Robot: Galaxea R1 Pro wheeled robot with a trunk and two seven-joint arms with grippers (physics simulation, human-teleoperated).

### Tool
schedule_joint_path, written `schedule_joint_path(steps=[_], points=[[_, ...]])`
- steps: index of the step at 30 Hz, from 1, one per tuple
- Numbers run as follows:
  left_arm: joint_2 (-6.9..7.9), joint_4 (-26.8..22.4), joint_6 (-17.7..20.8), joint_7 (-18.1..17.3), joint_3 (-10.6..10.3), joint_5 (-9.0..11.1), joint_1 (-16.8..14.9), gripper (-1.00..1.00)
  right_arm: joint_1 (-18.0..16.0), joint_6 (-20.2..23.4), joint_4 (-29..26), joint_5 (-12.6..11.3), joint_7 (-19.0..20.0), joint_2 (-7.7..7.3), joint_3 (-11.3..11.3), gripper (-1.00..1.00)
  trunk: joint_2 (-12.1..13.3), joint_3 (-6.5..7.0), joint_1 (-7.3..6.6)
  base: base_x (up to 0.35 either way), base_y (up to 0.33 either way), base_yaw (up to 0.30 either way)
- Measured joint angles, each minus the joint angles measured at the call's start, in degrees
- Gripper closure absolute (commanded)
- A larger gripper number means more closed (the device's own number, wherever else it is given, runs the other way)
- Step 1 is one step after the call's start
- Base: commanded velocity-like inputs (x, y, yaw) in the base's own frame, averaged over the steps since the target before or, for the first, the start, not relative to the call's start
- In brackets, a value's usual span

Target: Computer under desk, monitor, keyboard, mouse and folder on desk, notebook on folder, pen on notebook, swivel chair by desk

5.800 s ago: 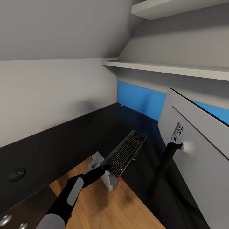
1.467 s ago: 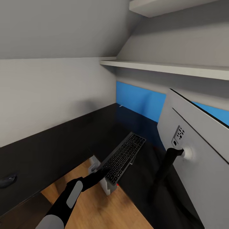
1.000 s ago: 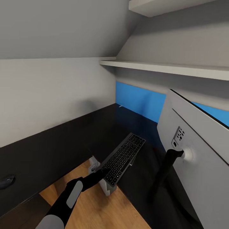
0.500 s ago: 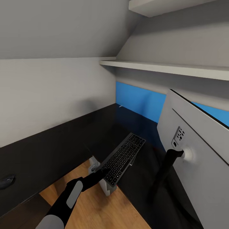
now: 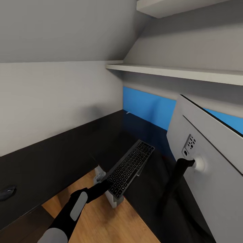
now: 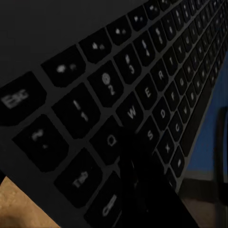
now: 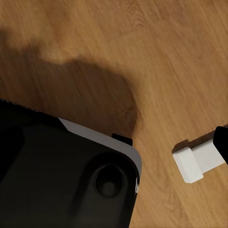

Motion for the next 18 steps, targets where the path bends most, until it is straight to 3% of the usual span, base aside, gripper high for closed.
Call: schedule_joint_path(steps=[18], points=[[0.08,-0.02,0.16,0.0,0.17,0.08,-0.01,1.0,0.0,0.0,-0.02,-0.06,0.0,0.0,-0.03,-1.0,0.0,0.0,0.0,0.0,0.0,0.0]])
